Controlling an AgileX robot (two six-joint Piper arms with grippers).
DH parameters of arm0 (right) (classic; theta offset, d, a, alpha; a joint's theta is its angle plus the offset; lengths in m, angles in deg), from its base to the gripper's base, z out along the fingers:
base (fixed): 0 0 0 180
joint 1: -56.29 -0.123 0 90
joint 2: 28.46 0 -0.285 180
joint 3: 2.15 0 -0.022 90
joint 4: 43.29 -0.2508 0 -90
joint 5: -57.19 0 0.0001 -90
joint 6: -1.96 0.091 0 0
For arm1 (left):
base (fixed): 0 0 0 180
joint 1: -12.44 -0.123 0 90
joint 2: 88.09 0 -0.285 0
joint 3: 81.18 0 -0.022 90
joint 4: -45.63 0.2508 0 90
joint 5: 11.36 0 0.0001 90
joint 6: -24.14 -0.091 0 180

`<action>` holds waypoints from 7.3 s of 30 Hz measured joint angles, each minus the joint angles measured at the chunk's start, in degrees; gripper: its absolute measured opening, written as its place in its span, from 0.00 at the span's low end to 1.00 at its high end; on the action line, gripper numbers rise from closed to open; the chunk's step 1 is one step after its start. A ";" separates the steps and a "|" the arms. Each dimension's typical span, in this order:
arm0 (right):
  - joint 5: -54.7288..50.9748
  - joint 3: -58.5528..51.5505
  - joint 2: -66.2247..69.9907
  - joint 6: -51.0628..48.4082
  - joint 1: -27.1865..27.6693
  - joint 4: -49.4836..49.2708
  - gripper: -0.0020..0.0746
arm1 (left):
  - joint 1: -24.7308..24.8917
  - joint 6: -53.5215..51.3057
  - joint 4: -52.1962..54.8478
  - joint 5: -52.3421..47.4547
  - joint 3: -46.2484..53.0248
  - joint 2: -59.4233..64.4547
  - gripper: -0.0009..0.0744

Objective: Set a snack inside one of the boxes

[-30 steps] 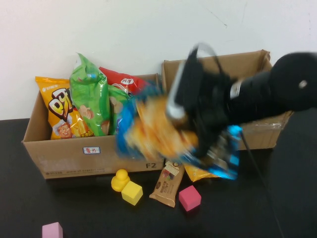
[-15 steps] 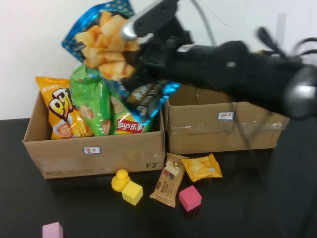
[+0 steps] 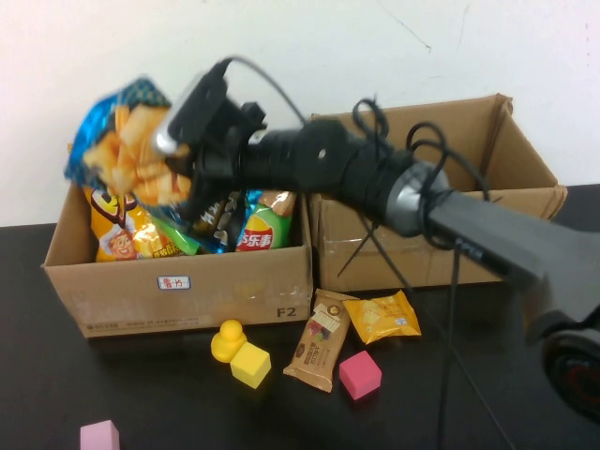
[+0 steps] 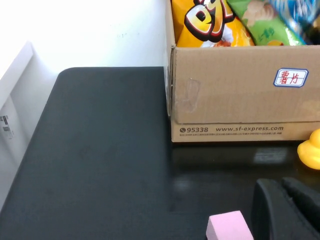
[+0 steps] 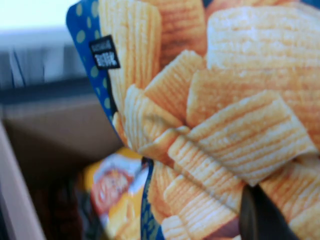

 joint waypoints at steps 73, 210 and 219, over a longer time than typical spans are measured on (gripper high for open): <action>-4.79 -60.22 -33.84 42.54 6.60 27.45 0.88 | 0.00 0.00 0.00 0.00 0.00 0.00 0.01; 17.65 -111.25 -111.21 31.19 11.47 24.13 0.03 | 0.00 0.00 0.00 0.00 0.00 0.00 0.01; 28.63 -123.25 -118.11 34.09 15.98 23.84 0.03 | 0.00 0.00 0.00 0.00 0.00 0.00 0.01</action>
